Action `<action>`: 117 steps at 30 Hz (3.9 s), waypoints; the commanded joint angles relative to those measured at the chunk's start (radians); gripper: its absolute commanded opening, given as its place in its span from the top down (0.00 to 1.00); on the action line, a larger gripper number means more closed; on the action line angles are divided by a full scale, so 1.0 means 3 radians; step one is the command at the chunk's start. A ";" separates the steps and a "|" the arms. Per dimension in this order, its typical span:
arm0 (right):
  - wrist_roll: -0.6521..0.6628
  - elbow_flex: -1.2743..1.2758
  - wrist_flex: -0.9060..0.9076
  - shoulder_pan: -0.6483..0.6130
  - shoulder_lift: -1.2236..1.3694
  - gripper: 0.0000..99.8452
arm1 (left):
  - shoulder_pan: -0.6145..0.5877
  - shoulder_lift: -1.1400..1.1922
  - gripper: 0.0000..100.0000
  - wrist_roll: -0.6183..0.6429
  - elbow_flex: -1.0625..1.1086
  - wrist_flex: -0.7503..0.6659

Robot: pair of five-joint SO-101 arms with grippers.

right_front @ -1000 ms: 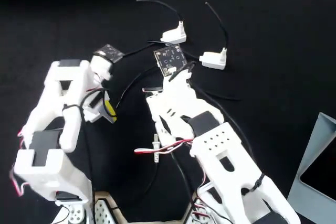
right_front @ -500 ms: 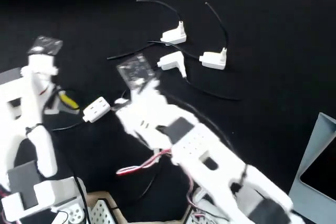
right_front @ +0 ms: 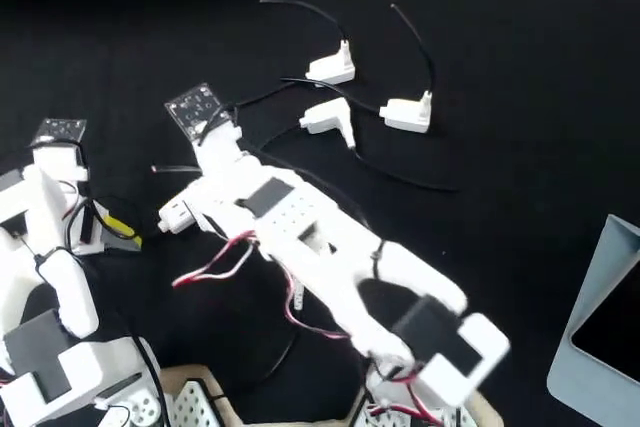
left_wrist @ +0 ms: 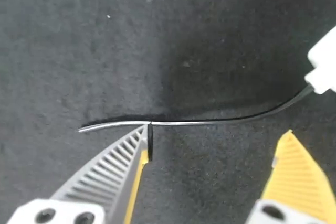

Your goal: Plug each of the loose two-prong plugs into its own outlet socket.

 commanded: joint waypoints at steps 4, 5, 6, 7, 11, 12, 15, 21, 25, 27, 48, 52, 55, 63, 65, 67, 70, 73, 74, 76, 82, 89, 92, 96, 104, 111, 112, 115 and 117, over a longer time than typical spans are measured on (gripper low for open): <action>-0.0020 -0.0396 -0.0066 -0.0056 0.0248 0.99 | -0.0018 -0.0138 0.63 0.0143 0.0008 -0.0174; -0.0020 -0.0417 -0.0066 -0.0056 0.0269 0.99 | -0.0013 -0.0138 0.63 0.0143 0.0008 -0.0174; -0.0015 -0.0432 -0.0066 -0.0056 0.0294 0.99 | -0.0008 -0.0138 0.63 0.0143 0.0008 -0.0174; -0.0010 -0.0442 -0.0066 -0.0056 0.0309 0.99 | -0.0008 -0.0138 0.63 0.0143 0.0008 -0.0174; -0.0010 -0.0453 -0.0066 -0.0056 0.0417 0.99 | -0.0008 -0.0138 0.63 0.0148 0.0008 -0.0169; -0.0005 -0.0453 -0.0066 -0.0056 0.0448 0.99 | -0.0008 -0.0133 0.63 0.0148 0.0008 -0.0169; -0.0005 -0.0453 -0.0066 -0.0061 0.0509 0.99 | -0.0018 -0.0133 0.63 0.0148 0.0008 -0.0169; -0.0005 -0.0494 -0.0061 -0.0113 0.0596 0.99 | -0.0013 -0.0118 0.63 0.0148 0.0008 -0.0174; 0.0015 -0.0627 0.0020 -0.0138 0.0770 0.99 | -0.0013 -0.0118 0.63 0.0148 0.0008 -0.0174; 0.0082 -0.0760 0.0205 -0.0153 0.0898 0.99 | -0.0023 -0.0113 0.63 0.0148 0.0008 -0.0179; 0.0118 -0.1675 0.0450 0.0726 0.1148 0.98 | -0.0028 -0.0107 0.63 0.0133 0.0069 -0.0189; 0.0118 -0.1706 0.0240 0.1084 0.1148 0.98 | -0.0028 -0.0107 0.63 0.0133 0.0069 -0.0189; 0.0123 -0.1706 0.0072 0.1289 0.1148 0.98 | -0.0028 -0.0107 0.63 0.0133 0.0069 -0.0189; 0.0123 -0.1752 0.0322 0.1422 0.1056 0.84 | -0.0013 -0.0107 0.63 0.0133 0.0120 -0.0205; 0.0194 -0.1793 0.0634 0.1417 0.0882 0.85 | -0.0028 -0.0128 0.63 0.0143 0.0156 -0.0261; 0.0235 -0.1813 0.0972 0.1422 0.0606 0.87 | -0.0038 -0.0138 0.63 0.0143 0.0187 -0.0312; 0.0235 -0.1788 0.1586 0.1437 0.0146 0.89 | -0.0043 -0.0138 0.63 0.0138 0.0176 -0.0302; 0.0235 -0.1747 0.2245 0.1427 -0.0192 0.89 | -0.0043 -0.0143 0.63 0.0143 0.0156 -0.0302; 0.0235 -0.1685 0.2424 0.1417 -0.0279 0.89 | -0.0033 -0.0143 0.63 0.0143 0.0156 -0.0302; 0.0215 -0.1496 0.2649 0.1386 -0.0412 0.89 | -0.0008 -0.0174 0.63 0.0153 0.0156 -0.0302; 0.0225 -0.0381 0.2552 0.1350 -0.0852 0.89 | 0.0018 -0.0706 0.63 0.0496 0.0253 -0.0302; 0.0215 0.0744 0.2010 0.1345 -0.1542 0.89 | 0.0345 -0.1586 0.78 0.0619 0.0683 -0.0302; 0.0210 0.1077 0.1734 0.1340 -0.1685 0.89 | 0.0468 -0.1821 0.89 0.0624 0.0816 -0.0302; 0.0205 0.1378 0.1473 0.1187 -0.1690 0.89 | 0.0534 -0.1923 0.97 0.0788 0.0892 -0.0302; -0.0215 0.1486 0.1442 0.0542 -0.1716 0.89 | 0.0565 -0.1923 0.97 0.1115 0.1164 -0.0419; -0.0588 0.1573 0.1422 0.0199 -0.1685 0.89 | 0.0565 -0.1933 0.97 0.1161 0.1624 -0.0946; -0.0588 0.1598 0.1422 0.0199 -0.1685 0.89 | 0.0565 -0.1949 0.97 0.1161 0.1639 -0.0951; -0.0578 0.1680 0.1422 0.0199 -0.1685 0.89 | 0.0565 -0.1933 0.97 0.1161 0.1649 -0.0956; -0.0573 0.1711 0.1427 0.0199 -0.1685 0.89 | 0.0565 -0.1923 0.97 0.1156 0.1655 -0.0962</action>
